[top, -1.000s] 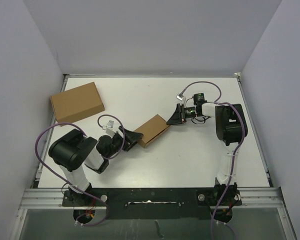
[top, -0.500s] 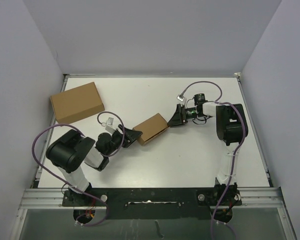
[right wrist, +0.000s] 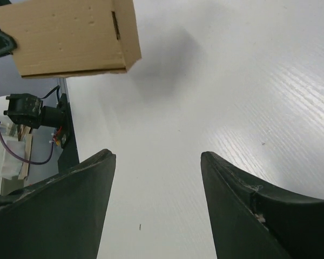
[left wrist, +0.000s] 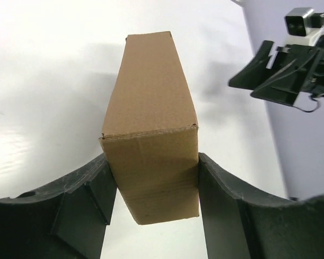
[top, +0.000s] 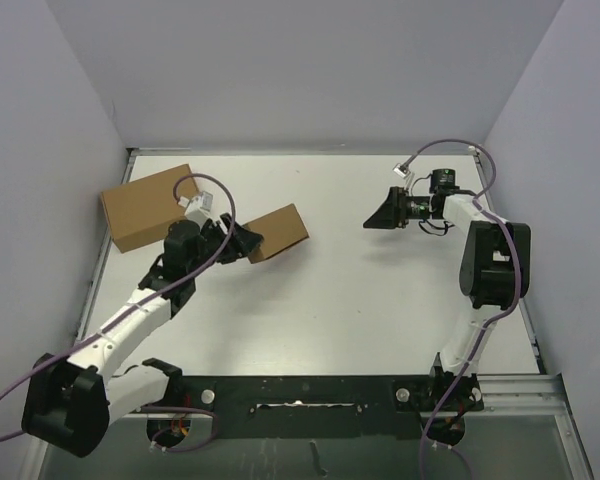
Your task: Fold the paper box
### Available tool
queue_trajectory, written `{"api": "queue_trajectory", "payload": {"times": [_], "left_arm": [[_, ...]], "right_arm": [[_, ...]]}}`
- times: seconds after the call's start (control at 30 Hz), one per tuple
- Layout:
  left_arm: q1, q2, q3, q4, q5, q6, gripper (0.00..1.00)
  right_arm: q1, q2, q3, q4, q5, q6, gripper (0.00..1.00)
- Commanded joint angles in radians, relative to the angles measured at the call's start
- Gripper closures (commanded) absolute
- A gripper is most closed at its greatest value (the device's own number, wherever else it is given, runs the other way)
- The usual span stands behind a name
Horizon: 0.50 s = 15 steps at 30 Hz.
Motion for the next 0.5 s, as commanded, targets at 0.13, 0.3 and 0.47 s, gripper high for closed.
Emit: {"api": "queue_trajectory", "payload": {"times": [0.13,0.3,0.47], "left_arm": [[-0.112,0.028,0.445,-0.812,-0.366,0.52,0.78],[-0.325,0.23,0.658,-0.987,-0.72,0.666,0.78],[-0.463,0.455,0.849,-1.141,-0.991,0.753,0.77]], "right_arm": [[-0.017,-0.041,0.019,-0.022,-0.05,-0.019,0.35],[-0.019,-0.048,0.018,-0.022,-0.056,-0.016,0.35],[-0.029,-0.047,0.018,-0.021,-0.068,-0.01,0.35]]}}
